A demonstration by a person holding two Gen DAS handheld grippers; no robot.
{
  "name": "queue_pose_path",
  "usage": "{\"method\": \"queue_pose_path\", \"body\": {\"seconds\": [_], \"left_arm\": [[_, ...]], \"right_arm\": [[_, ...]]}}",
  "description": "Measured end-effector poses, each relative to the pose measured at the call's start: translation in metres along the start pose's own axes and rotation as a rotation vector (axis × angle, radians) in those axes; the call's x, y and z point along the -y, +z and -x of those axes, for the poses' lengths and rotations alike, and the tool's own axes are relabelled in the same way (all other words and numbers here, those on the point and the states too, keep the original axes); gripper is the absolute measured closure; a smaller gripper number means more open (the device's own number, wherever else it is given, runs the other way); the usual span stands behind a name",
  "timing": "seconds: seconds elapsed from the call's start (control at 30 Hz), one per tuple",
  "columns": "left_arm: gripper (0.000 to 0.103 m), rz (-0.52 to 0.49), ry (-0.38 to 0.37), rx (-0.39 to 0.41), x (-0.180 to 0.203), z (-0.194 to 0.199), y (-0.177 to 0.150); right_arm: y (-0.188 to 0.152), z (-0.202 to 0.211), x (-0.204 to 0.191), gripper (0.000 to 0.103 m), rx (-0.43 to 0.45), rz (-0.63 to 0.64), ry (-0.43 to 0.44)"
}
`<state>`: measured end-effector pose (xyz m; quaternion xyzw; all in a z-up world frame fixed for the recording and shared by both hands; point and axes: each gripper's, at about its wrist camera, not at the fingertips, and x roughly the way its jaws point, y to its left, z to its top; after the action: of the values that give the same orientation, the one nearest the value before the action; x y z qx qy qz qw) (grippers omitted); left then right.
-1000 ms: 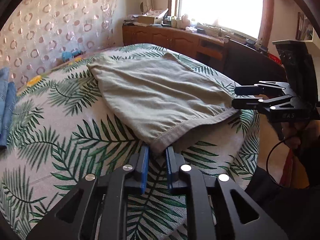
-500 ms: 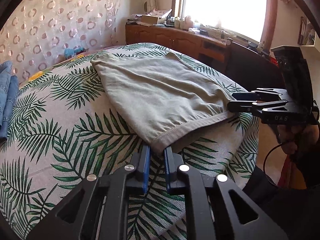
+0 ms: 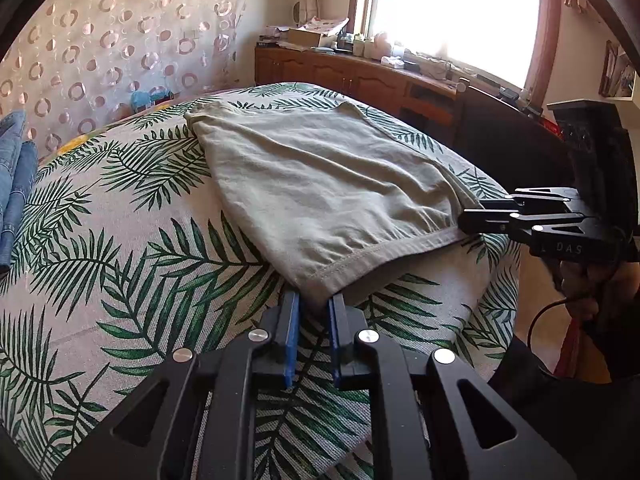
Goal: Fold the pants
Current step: 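Lift the hem with both tools and fold it toward the waistband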
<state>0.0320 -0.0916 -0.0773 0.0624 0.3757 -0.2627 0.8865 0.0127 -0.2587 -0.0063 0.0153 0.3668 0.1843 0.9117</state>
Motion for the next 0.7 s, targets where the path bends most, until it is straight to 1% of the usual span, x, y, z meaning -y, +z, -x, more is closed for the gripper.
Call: {"method": "queue_pose_path", "body": {"seconds": [0.07,0.17,0.23,0.33,0.57,0.7], "left_arm": [[0.089,-0.003,0.007,0.016,0.001,0.003,0.001],[0.091,0.003,0.015,0.057,0.001,0.014,0.008],[0.091,-0.001,0.023,0.084,0.001,0.024,0.015],[0.092,0.0,0.029,0.133,0.001,0.043,0.031],[0.093,-0.011,0.044,0.252,-0.006,0.088,0.076],[0.094,-0.036,0.074,0.315,-0.007,0.116,0.101]], "right_arm": [[-0.002,0.001,0.004,0.086,0.007,-0.001,0.021],[-0.002,0.004,0.01,0.092,0.033,-0.018,0.041],[0.001,0.007,0.011,0.094,0.056,-0.033,0.06],[0.011,0.019,0.007,0.095,0.109,-0.022,0.064],[0.045,0.054,-0.003,0.095,0.232,0.02,0.078],[0.066,0.078,-0.01,0.095,0.301,0.065,0.078]]}}
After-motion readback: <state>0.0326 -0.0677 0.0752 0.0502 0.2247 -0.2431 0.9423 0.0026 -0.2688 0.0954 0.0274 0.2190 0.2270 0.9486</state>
